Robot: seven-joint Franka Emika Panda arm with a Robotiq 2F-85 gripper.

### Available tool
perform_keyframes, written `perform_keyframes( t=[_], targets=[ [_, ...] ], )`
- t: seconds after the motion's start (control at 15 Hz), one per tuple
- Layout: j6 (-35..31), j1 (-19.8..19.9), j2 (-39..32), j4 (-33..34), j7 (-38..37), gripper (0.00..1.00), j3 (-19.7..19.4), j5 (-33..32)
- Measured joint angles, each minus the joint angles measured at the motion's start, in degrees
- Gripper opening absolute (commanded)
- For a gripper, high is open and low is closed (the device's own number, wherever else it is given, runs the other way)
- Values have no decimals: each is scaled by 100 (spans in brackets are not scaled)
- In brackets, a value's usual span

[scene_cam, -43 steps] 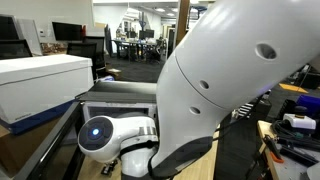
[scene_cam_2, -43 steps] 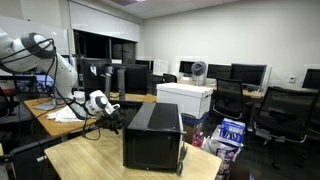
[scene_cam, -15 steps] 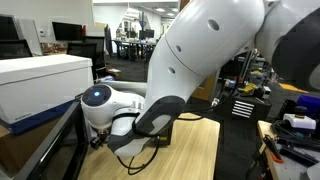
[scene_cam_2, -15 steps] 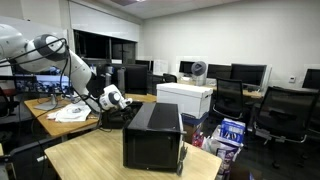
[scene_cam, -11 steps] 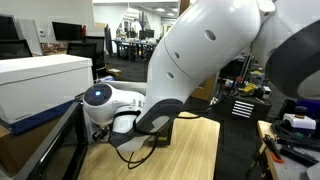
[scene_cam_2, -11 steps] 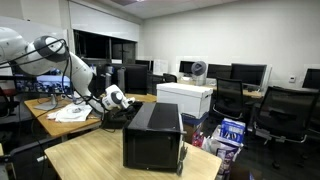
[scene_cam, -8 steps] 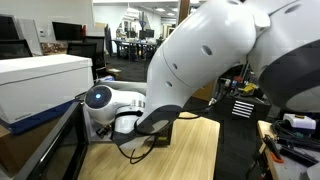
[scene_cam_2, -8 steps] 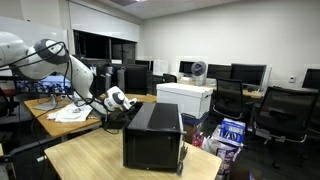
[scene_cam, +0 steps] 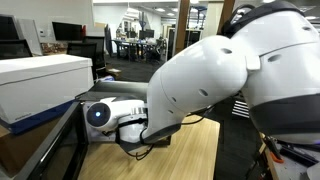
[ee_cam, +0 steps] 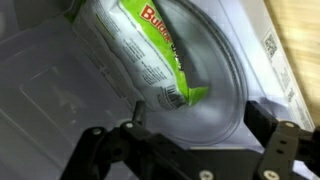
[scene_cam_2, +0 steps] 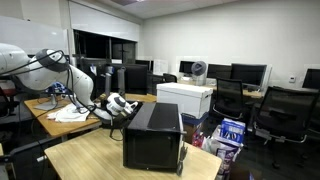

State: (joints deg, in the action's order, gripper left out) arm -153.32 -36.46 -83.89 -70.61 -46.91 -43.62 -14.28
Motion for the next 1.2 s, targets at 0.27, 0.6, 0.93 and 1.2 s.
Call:
perform_keyframes(
  t=[0.27,0.6,0.93,1.2],
  targets=[
    [134,-144,-55,-30,-440,100,-99,-583],
    [439,-211,-65,-24,-895,100,-126,-1028],
    [689,-218,-65,-14,-1054,100,-51,-1357],
    [849,-277,-66,-15,-1063,100,1,-1365]
  ],
)
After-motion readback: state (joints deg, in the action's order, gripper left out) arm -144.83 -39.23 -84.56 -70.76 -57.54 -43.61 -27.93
